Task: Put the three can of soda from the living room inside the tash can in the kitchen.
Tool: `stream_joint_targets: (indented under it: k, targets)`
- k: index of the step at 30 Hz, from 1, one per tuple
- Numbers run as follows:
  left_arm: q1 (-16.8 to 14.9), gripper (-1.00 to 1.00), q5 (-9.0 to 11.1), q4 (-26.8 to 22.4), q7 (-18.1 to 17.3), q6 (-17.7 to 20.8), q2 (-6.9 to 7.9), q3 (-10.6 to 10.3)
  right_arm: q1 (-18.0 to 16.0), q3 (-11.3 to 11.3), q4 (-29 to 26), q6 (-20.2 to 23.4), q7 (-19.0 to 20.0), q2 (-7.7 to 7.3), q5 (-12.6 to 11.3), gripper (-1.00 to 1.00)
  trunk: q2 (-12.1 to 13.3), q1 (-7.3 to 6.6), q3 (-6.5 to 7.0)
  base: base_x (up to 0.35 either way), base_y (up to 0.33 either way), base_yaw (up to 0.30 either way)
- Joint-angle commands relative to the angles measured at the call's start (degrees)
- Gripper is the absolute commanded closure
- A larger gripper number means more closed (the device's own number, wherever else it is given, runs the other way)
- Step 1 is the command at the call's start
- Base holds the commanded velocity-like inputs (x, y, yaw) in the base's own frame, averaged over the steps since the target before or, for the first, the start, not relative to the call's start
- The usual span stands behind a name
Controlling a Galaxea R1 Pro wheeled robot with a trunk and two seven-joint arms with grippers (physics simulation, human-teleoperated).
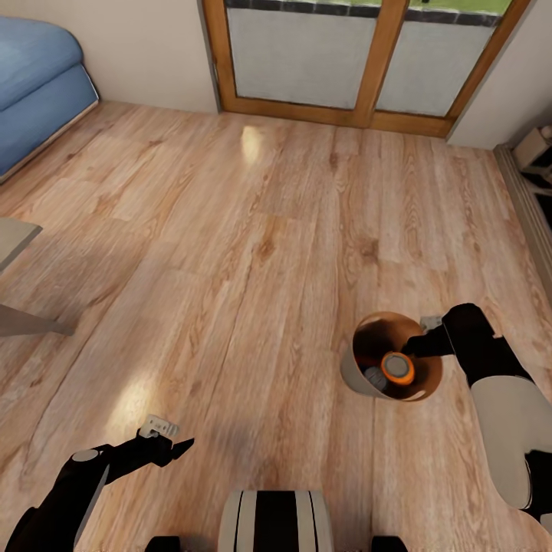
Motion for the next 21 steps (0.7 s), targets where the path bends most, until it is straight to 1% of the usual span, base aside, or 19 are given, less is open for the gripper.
stream_joint_targets:
  k: [1,4,21]
  targets:
    - [-0.02,-1.0,-0.01,0.02,0.0,0.0,-0.01,-0.01,0.04,0.0,4.28,0.41,0.02,0.03,-1.33,-1.0,-0.01,0.04,-0.24,0.0,0.0,0.0]
    - [-0.02,-1.0,0.45,0.02,0.0,-0.05,-0.01,0.0,0.04,-0.01,4.27,0.41,0.02,0.03,-1.34,-1.0,-0.01,0.04,-0.24,0.0,0.0,0.0]
    - [-0.02,-1.0,0.47,0.02,0.0,-0.08,-0.01,-0.01,0.04,0.0,4.21,0.41,0.02,0.17,-1.26,-1.0,0.22,-0.4,3.53,0.0,0.0,0.0]
